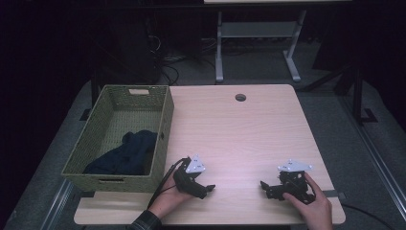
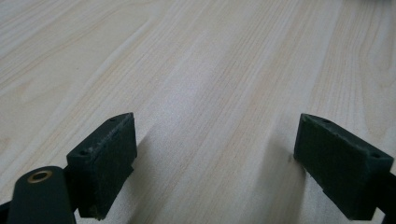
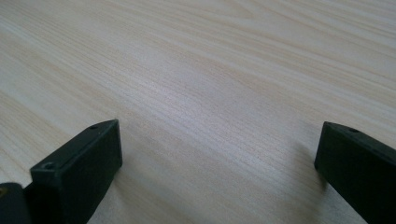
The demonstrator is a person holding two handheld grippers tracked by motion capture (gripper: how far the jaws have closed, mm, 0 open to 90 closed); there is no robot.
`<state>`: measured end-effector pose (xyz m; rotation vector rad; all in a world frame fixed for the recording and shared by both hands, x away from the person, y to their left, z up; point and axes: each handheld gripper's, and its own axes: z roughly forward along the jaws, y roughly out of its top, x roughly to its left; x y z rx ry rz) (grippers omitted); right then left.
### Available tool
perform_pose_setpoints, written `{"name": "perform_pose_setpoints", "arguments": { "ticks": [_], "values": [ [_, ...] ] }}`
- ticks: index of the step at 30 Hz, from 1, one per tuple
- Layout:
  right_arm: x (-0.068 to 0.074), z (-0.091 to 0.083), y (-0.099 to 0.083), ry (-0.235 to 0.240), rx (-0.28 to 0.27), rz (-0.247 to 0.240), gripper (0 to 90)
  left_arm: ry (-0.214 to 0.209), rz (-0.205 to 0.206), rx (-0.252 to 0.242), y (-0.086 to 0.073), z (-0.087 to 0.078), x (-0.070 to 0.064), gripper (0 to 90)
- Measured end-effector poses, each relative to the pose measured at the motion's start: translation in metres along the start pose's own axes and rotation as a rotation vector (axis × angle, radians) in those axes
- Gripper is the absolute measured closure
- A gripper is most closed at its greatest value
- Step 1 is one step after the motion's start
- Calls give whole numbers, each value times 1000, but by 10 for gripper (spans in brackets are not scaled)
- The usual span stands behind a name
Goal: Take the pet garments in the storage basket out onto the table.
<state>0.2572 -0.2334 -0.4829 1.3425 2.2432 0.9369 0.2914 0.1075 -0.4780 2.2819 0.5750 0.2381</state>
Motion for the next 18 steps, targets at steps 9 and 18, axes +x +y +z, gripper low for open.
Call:
{"name": "perform_pose_setpoints", "arguments": {
  "ticks": [9, 18],
  "values": [
    [0, 0, 0, 3, 1, -4, 4, 2, -9, 7, 0, -1, 1, 128],
    [-1, 0, 0, 3, -1, -10, 4, 6, -32, 16, 1, -6, 8, 133]
  ]
}}
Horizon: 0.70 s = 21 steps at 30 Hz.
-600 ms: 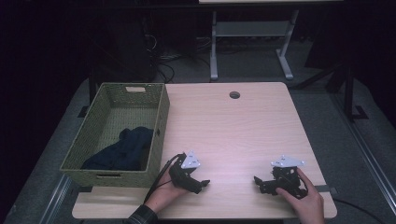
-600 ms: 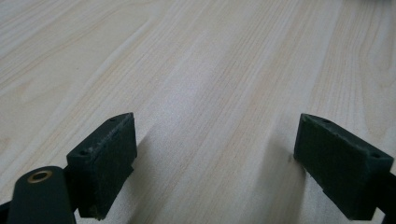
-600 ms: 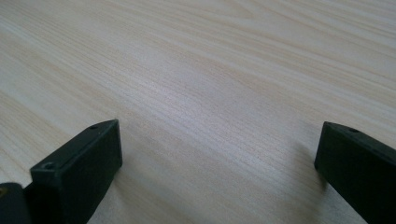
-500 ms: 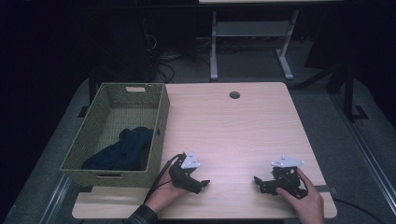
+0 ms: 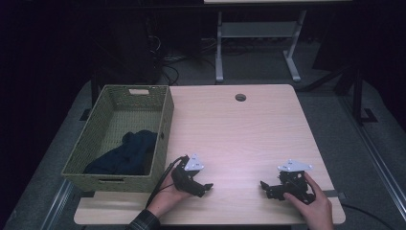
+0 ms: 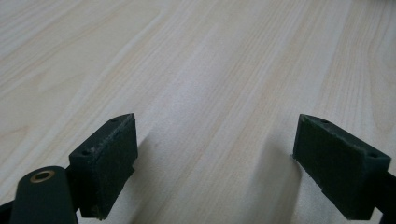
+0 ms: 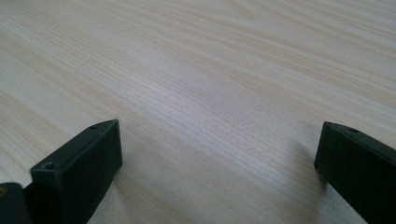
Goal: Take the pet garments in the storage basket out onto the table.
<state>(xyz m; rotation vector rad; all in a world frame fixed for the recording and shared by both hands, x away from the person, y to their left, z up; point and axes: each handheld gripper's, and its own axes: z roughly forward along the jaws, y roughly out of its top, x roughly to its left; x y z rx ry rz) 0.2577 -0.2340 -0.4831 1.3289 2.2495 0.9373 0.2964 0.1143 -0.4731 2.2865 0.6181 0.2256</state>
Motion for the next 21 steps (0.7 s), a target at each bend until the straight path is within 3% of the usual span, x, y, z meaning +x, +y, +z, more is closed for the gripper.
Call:
{"name": "perform_pose_setpoints", "arguments": {
  "ticks": [12, 21],
  "values": [
    [0, 0, 0, 0, 2, 7, 4, 24, 12, 2, 8, -10, 2, 133],
    [0, 0, 0, 0, 1, 3, 4, 25, -4, -12, 13, -15, 2, 133]
  ]
}}
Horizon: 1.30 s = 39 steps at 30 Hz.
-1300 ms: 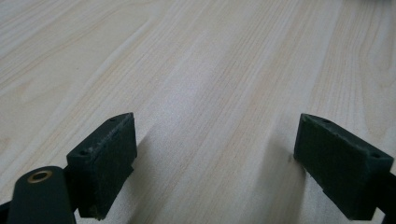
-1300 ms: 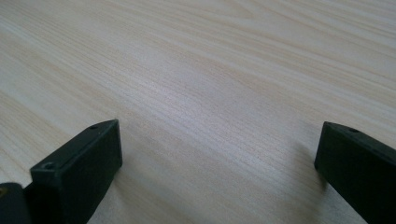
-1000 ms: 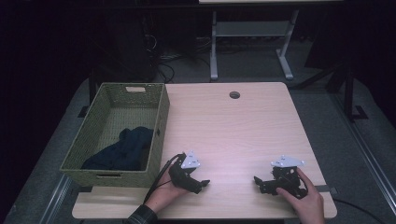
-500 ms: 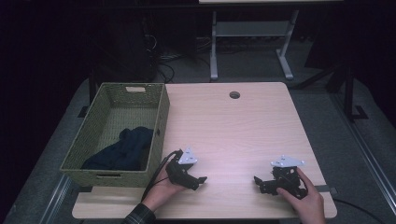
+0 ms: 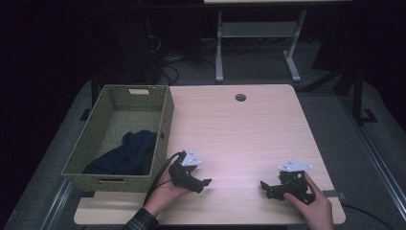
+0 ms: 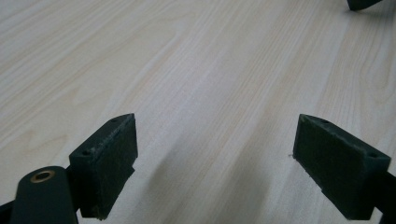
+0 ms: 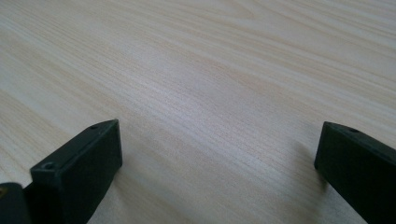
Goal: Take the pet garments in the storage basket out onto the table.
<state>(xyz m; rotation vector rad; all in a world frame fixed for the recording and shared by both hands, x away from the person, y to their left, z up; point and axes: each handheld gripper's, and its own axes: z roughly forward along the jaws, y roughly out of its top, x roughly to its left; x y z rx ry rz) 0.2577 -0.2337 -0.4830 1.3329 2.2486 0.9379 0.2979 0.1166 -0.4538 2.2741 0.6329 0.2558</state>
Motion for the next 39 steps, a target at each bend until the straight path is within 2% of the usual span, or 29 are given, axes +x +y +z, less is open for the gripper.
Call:
{"name": "perform_pose_setpoints", "arguments": {
  "ticks": [5, 15, 25, 33, 39],
  "values": [
    [0, 0, 0, 1, 3, 6, 4, 1, -5, -19, 3, -4, 1, 133],
    [0, 0, 0, 1, 3, 6, 4, -1, -7, -21, 7, -7, 2, 133],
    [1, 0, 0, 1, 3, 6, 4, -4, -22, -44, 14, -14, 4, 133],
    [0, 0, 0, 2, 2, 3, 4, -6, -15, -40, 17, -18, 3, 134],
    [0, 0, 0, 2, 2, 2, 4, -9, -22, -60, 21, -23, 4, 133]
  ]
}}
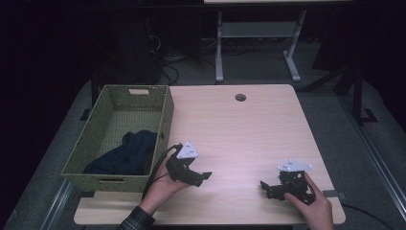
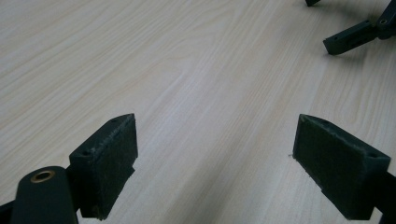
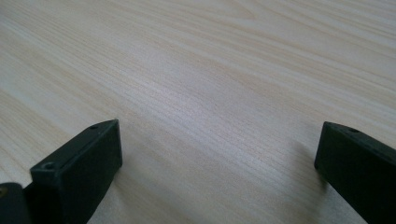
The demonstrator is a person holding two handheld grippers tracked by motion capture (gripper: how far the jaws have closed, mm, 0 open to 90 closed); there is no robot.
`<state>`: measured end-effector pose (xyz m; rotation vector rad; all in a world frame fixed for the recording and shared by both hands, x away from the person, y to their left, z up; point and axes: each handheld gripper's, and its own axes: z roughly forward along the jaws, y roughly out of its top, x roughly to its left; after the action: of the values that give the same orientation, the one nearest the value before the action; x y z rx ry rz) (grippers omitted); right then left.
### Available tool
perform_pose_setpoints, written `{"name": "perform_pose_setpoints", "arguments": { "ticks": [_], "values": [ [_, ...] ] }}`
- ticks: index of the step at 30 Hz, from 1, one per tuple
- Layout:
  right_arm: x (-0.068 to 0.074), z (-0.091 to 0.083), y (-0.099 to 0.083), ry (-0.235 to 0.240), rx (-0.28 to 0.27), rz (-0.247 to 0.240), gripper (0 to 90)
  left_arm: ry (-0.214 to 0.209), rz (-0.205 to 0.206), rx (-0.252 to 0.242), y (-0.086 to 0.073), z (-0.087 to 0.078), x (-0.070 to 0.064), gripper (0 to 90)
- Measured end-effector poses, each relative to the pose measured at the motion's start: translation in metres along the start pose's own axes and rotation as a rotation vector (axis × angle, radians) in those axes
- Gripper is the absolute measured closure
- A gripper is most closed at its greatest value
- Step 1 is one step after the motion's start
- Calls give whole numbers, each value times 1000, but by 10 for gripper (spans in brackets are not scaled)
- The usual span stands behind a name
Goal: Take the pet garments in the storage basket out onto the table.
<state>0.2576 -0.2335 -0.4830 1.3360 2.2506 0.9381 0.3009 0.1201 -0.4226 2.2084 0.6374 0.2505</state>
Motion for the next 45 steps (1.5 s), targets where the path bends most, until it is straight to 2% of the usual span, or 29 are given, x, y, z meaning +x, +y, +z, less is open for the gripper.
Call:
{"name": "perform_pose_setpoints", "arguments": {
  "ticks": [6, 11, 13, 16, 18, 22, 25, 30, 36, 39, 45],
  "values": [
    [0, 0, 0, -1, 0, 2, 4, 0, 6, -8, 5, -5, 0, 133],
    [0, 0, 0, -1, 0, 2, 4, -4, -6, -20, 10, -10, 1, 135],
    [0, 0, 0, -1, 0, 2, 4, -7, 3, -17, 12, -11, 1, 135],
    [0, 0, 0, -1, 0, 2, 4, -10, -11, -28, 15, -14, 2, 134],
    [0, 0, 0, -1, -1, 2, 4, -8, -1, -23, 17, -16, 3, 134],
    [0, 0, 0, -1, -2, 3, 4, -13, -10, -34, 21, -18, 4, 134],
    [0, 0, 0, -1, -2, 3, 4, -22, -12, -43, 23, -19, 4, 134],
    [0, 0, 0, -1, 0, 5, 4, -50, 6, -24, 27, -20, 5, 134],
    [0, 0, 0, 0, -1, 3, 4, -71, -1, -11, 29, -20, 8, 136],
    [0, 0, 0, 2, -2, 0, 4, -71, 0, -4, 33, -22, 10, 136],
    [0, 0, 0, 0, 1, 3, 4, -56, 10, -22, 39, -32, 17, 136]
  ]
}}
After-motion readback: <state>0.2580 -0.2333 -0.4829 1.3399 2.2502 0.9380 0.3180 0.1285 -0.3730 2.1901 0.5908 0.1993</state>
